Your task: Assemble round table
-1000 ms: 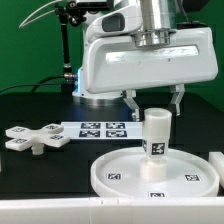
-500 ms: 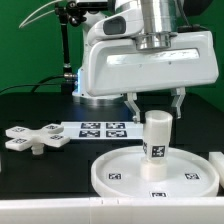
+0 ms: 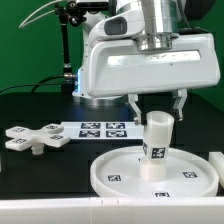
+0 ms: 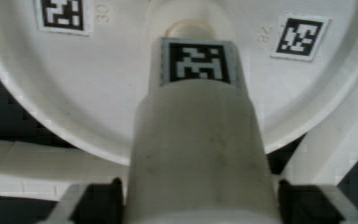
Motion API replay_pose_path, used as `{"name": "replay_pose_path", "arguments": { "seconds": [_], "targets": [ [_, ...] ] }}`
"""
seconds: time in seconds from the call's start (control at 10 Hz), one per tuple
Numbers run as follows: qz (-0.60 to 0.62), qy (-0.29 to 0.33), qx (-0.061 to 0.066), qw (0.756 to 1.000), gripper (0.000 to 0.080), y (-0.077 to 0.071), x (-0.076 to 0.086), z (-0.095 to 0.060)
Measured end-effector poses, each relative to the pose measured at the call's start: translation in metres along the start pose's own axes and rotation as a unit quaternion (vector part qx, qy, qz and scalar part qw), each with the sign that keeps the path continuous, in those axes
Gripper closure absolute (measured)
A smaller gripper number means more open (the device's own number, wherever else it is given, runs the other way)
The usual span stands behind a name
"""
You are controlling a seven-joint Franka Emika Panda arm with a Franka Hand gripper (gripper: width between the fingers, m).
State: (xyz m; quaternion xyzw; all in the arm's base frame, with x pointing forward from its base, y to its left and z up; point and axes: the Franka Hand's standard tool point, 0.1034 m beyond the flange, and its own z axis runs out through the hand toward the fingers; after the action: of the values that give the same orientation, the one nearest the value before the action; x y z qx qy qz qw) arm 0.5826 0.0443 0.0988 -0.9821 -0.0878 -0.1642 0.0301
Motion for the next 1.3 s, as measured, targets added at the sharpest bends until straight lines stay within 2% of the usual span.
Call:
{"name": "replay_pose_path", "arguments": {
  "seconds": [0.1, 0.2, 0.3, 0.5, 0.8, 1.0, 1.2, 1.3],
  "targets": [
    [0.000, 0.000, 0.000, 1.000, 0.0209, 0.000, 0.000, 0.000],
    [0.000, -0.001, 0.000, 1.000, 0.0209, 0.000, 0.000, 0.000],
    [0.000, 0.000, 0.000, 1.000, 0.0162, 0.000, 0.002, -0.003],
    [-0.001, 0.000, 0.002, 1.000, 0.0153, 0.000, 0.006, -0.009],
    [0.005, -0.020, 0.006, 1.000, 0.0151, 0.020, 0.015, -0.025],
    [0.008, -0.031, 0.012, 0.999, 0.0151, 0.023, 0.026, -0.034],
    [0.008, -0.033, 0.013, 0.999, 0.0151, 0.022, 0.025, -0.033],
    [0.008, -0.045, 0.018, 0.999, 0.0151, 0.020, 0.023, -0.032]
  ]
}}
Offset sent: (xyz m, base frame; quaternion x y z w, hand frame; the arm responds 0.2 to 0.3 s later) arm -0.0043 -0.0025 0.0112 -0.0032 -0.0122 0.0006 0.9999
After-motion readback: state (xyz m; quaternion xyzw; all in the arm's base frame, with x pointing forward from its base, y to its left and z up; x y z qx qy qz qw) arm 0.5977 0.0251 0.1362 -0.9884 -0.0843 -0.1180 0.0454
